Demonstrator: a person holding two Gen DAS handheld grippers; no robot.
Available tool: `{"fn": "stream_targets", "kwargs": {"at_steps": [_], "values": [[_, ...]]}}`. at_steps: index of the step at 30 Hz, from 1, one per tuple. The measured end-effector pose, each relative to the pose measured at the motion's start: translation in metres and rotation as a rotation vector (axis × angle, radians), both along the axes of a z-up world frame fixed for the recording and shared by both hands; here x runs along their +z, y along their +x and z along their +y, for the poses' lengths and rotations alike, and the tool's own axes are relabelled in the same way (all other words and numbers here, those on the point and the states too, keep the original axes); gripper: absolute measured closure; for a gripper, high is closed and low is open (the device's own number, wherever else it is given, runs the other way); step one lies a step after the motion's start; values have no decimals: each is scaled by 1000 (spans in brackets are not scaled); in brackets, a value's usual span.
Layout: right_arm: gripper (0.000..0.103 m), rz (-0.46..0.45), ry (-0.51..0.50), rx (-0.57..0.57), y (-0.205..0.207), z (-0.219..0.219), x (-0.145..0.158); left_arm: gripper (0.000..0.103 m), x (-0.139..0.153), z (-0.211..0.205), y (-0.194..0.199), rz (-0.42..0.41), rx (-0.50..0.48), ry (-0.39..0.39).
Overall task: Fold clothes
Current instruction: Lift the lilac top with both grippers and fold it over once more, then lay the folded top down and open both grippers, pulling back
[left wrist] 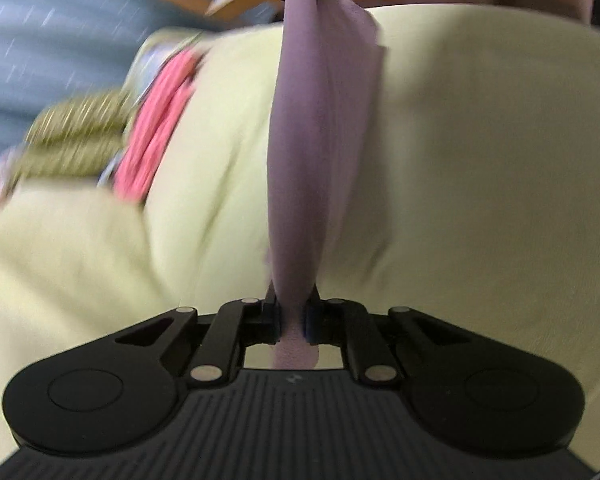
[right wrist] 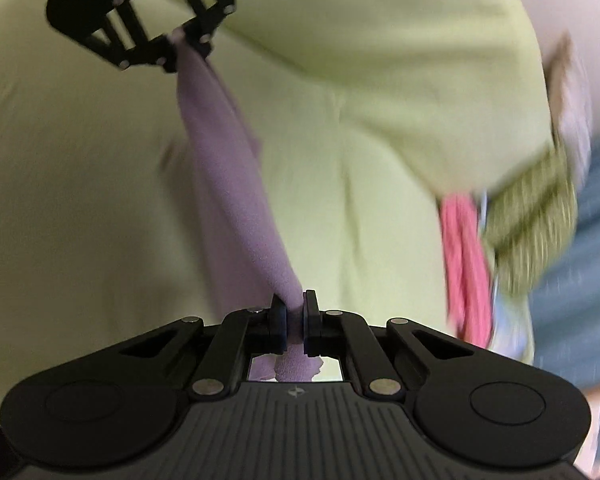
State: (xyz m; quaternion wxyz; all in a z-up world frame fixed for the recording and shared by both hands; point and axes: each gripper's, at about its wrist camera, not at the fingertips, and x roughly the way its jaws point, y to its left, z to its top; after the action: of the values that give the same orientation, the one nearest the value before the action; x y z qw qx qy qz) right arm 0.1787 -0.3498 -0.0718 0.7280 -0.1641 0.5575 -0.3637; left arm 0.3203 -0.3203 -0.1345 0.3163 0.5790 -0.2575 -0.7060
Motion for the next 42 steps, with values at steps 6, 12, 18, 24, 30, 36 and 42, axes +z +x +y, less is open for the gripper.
{"fn": "stream_targets", "kwargs": {"at_steps": [6,12,18,24,30,36,42], "values": [[99,-86,-64,370,15,-85,40,95,62,-21,-3,5,431,-39],[99,-107,-45,708,-15,-120,-7,95,46,-21,-67,25,827,-2],[99,-19,71,879,-73,-122,-86,93,-38,-15,-159,65,991,98],[85,105,72,951,-107,-107,-127,84,-43,6,-182,140,1060,104],[79,17,298,679,-103,-138,-83,81,7,25,-169,398,1244,111],[77,-558,749,425,-68,-153,-63,82,21,14,-159,873,1419,-4],[77,-492,568,337,-90,-148,-112,83,-8,2,-165,844,1570,-91]]}}
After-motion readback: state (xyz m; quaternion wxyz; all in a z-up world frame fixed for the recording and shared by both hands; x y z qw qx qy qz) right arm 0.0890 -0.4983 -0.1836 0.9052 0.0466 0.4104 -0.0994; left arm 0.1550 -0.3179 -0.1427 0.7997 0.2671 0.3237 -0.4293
